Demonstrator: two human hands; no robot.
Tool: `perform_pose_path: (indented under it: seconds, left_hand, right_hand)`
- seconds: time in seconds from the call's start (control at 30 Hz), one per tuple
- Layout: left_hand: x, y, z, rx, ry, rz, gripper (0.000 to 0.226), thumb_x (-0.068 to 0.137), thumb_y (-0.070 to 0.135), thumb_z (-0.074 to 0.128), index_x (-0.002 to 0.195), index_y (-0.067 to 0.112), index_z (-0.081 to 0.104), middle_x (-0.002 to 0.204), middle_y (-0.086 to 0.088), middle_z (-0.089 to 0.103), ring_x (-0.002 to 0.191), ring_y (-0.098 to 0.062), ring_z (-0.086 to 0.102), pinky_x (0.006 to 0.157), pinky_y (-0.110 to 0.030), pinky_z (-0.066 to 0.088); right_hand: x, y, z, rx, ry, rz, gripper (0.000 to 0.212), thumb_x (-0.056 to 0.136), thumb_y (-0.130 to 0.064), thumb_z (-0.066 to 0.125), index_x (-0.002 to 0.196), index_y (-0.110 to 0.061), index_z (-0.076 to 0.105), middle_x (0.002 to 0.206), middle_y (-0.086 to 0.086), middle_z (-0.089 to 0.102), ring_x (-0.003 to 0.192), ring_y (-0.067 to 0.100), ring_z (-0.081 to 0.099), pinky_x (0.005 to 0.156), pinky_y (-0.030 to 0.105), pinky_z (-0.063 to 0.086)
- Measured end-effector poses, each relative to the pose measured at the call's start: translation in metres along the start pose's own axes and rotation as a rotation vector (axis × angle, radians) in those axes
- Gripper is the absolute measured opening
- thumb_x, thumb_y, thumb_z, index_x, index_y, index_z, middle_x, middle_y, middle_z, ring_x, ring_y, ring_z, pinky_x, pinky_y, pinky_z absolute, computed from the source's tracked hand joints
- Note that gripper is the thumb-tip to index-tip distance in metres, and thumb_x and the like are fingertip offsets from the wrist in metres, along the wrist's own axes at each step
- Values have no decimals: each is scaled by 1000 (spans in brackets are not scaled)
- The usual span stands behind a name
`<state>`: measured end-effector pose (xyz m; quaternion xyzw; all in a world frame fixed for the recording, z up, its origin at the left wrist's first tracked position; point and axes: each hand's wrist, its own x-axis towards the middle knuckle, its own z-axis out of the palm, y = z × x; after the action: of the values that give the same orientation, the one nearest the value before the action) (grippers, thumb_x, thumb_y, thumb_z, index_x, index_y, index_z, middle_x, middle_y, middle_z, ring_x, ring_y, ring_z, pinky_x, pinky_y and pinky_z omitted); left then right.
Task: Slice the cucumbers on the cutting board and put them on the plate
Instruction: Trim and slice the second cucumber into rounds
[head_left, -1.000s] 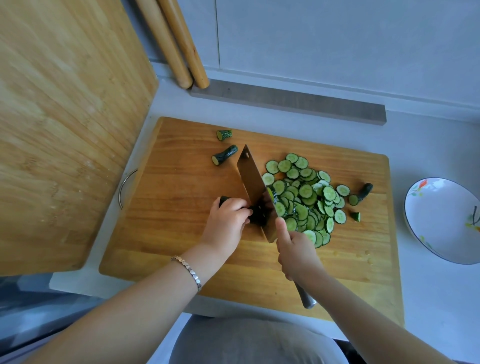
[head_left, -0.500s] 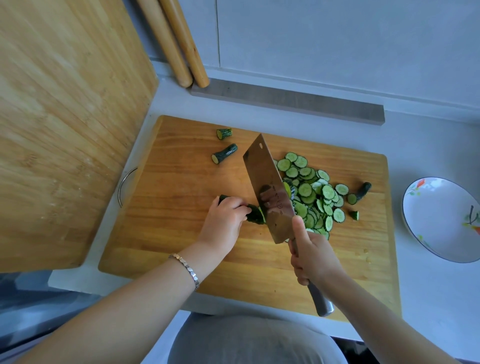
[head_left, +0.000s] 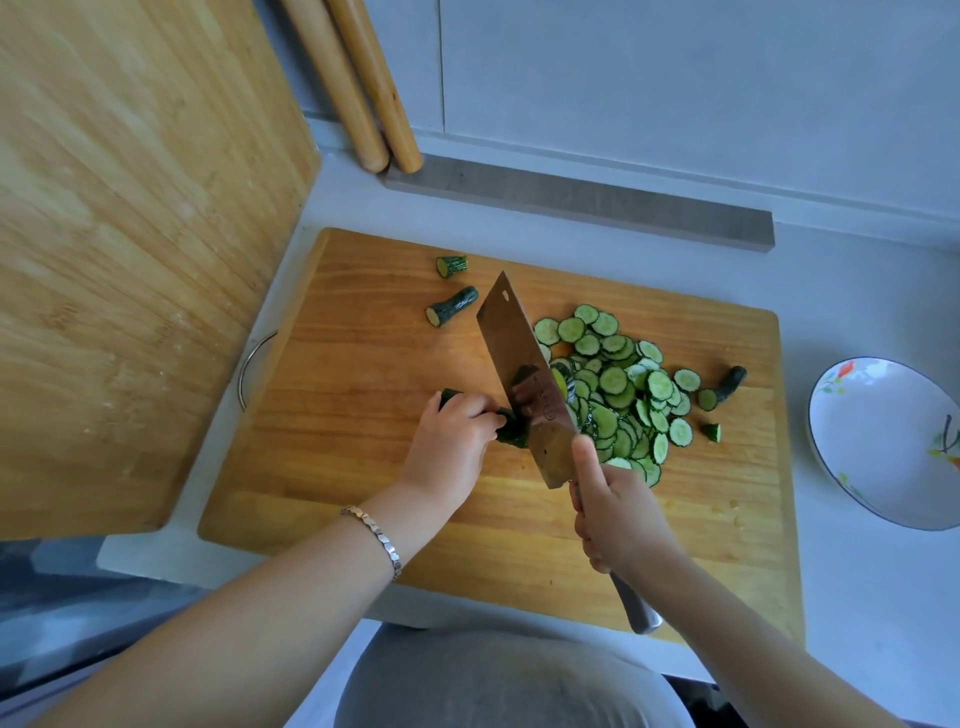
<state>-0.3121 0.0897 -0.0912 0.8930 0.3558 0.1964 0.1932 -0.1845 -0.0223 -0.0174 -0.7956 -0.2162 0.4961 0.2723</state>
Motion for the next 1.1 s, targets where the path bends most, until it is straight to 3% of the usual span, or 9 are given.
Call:
perform_pose_path:
  seconds: [0.13,0.37,0.53,0.67,0.73,0.8,0.9,0.97,1.1]
  left_hand:
    - [1,2,1,9,5,-5,29,60,-12,78,83,5,74,84,-10,67,78,-34,64,74,-59,49]
    - [-2,2,1,10,-3,-10,26,61,-13,76,82,4,73,85,-9,67,80,-31,64,74,-59,49]
    - [-2,3,0,-10,-29,-41,23,68,-8,75,87,4,72,90,-8,66,84,-28,64,78,-58,49]
    - [-3,7,-4,13,0,-41,22,67,-2,78,86,7,72,93,-5,66,82,-24,65,85,-69,39]
    - [-2,8,-11,46,90,-10,21,72,6,74,93,10,70,99,-4,65,89,-21,64,93,-70,30]
    - [7,12,-23,10,225,78,25,82,12,64,107,10,62,111,-7,60,109,-21,57,101,-64,27]
    - [34,28,-46,-122,321,256,35,89,16,52,123,10,46,129,-8,44,127,-25,39,110,-50,24]
    - [53,44,-55,-101,153,387,41,93,23,47,132,10,42,141,-8,37,134,-26,29,112,-46,20]
    - [71,69,-49,254,-516,467,52,98,47,16,146,27,18,154,5,4,141,-14,-2,115,-41,-2]
  right_hand:
    - [6,2,3,-82,32,-41,55,91,-60,29,67,-11,37,58,8,34,54,20,33,56,33,31]
    - [23,8,24,-124,29,-26,53,93,-60,28,63,-16,32,56,4,35,50,18,32,54,31,32]
    - [21,10,9,180,-25,112,55,94,-59,30,63,-14,37,43,-5,30,37,12,27,42,22,28]
    - [11,4,-18,290,-99,198,58,91,-65,30,64,-14,39,48,-1,28,39,14,24,43,22,24]
    - [6,0,-34,242,-89,145,57,90,-64,32,63,-14,38,46,-1,29,39,14,24,43,22,24]
    - [2,-6,-48,122,-36,57,55,91,-60,34,62,-13,38,43,-3,31,37,14,26,43,22,25]
    - [3,-11,-64,-254,92,-123,53,89,-60,35,62,-14,35,49,0,35,44,16,31,48,26,26]
    - [2,-15,-69,-510,153,-193,55,89,-61,37,59,-14,32,53,-1,37,48,17,34,48,29,25]
    - [2,-13,-68,-763,170,-278,54,86,-67,36,61,-19,40,57,-4,48,51,12,45,44,25,27]
